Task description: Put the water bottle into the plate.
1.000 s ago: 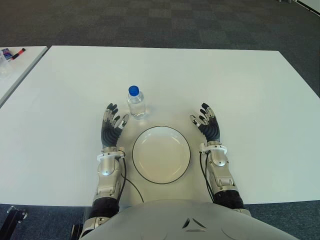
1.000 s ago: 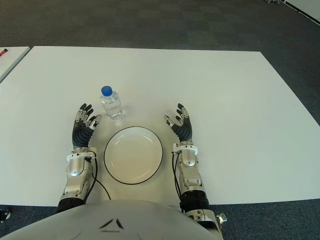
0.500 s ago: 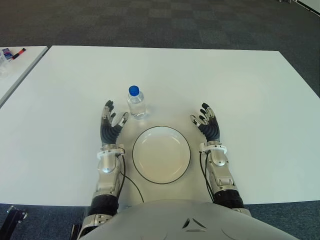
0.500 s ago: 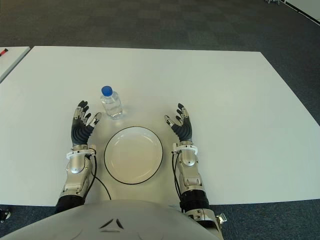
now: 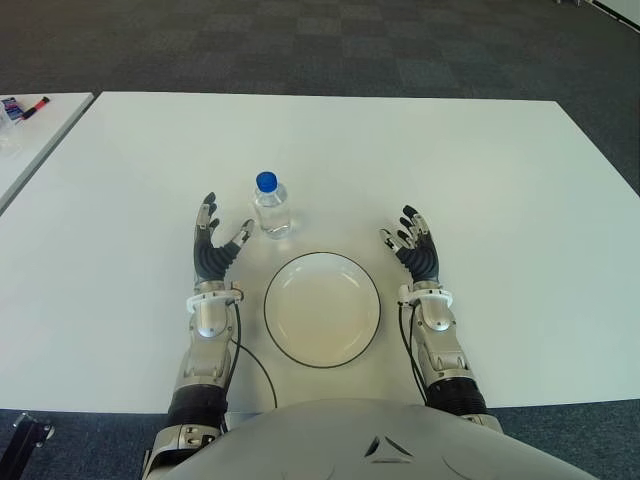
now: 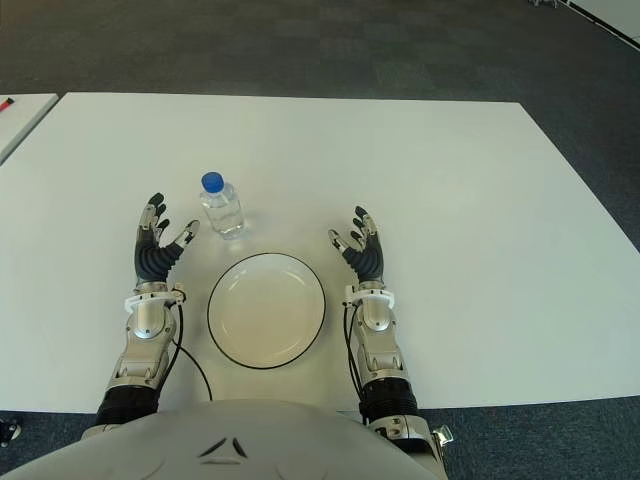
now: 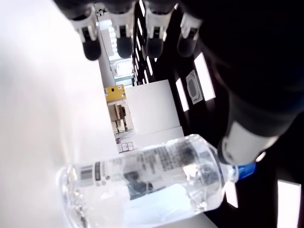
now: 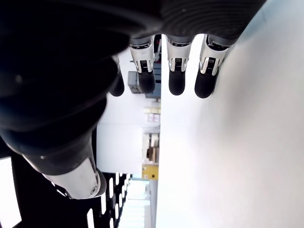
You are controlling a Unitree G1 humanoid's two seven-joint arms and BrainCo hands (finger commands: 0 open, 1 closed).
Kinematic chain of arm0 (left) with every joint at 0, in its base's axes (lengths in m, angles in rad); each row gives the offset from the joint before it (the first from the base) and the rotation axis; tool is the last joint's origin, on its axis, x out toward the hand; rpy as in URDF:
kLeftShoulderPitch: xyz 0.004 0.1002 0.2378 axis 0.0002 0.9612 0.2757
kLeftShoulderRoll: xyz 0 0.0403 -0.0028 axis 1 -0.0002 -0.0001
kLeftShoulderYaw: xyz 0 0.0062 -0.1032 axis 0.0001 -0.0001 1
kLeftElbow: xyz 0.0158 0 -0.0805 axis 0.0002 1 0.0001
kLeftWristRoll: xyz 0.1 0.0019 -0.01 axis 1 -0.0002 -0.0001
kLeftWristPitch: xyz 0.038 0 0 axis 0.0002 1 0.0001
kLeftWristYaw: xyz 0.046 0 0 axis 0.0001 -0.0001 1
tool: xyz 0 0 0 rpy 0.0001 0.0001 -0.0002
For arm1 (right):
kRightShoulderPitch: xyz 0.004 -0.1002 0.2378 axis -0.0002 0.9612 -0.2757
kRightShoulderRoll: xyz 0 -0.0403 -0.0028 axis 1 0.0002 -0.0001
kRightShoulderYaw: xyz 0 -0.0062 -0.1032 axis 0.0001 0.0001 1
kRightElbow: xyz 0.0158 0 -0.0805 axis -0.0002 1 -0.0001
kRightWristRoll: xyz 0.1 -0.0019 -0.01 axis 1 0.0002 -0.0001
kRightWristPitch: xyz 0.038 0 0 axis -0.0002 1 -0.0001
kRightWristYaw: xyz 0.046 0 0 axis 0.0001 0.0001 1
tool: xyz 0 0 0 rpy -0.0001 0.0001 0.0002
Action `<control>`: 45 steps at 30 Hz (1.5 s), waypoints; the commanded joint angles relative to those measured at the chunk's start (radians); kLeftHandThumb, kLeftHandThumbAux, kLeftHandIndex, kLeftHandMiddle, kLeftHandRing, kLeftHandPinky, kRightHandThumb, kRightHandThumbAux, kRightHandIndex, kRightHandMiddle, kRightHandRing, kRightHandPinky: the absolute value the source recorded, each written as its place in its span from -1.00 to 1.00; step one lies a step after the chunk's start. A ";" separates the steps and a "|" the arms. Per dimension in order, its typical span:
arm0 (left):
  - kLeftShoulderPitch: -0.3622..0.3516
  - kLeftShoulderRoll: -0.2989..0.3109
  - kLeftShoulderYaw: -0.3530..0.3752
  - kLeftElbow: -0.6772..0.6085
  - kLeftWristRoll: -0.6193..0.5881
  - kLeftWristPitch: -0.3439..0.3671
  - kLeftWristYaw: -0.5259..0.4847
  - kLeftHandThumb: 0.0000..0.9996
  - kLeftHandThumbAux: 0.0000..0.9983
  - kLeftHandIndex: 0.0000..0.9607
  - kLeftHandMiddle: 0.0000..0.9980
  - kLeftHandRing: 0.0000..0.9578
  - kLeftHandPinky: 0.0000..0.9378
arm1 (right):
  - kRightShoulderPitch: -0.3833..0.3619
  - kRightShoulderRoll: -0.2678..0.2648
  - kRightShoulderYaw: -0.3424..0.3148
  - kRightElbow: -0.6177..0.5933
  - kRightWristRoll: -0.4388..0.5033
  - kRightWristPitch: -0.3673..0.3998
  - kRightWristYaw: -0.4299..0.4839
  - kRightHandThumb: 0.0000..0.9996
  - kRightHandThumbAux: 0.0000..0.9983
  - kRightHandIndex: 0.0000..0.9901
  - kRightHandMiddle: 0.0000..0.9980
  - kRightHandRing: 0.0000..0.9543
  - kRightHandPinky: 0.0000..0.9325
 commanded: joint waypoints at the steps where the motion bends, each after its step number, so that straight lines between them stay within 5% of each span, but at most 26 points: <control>1: -0.004 0.012 -0.010 -0.021 0.026 0.047 0.014 -0.56 0.40 -0.96 -0.94 -1.00 -1.00 | -0.002 0.003 -0.003 0.017 -0.002 -0.002 -0.006 -0.36 0.50 -0.79 -0.81 -0.82 -0.73; 17: 0.000 0.051 -0.042 -0.086 0.115 0.102 0.040 -0.09 0.20 -0.97 -0.90 -0.95 -0.94 | -0.001 0.007 -0.003 0.022 0.006 -0.011 -0.001 -0.33 0.54 -0.78 -0.79 -0.80 -0.71; 34: 0.004 0.109 -0.098 -0.136 0.225 0.216 0.048 -0.14 0.03 -1.00 -0.85 -0.90 -1.00 | 0.003 0.012 -0.003 0.018 0.005 -0.009 -0.004 -0.30 0.52 -0.78 -0.80 -0.81 -0.71; 45: 0.004 0.117 -0.110 -0.145 0.177 0.244 0.005 -0.15 -0.15 -1.00 -0.98 -1.00 -1.00 | 0.004 0.008 -0.001 0.014 0.004 0.005 0.002 -0.31 0.51 -0.78 -0.79 -0.80 -0.71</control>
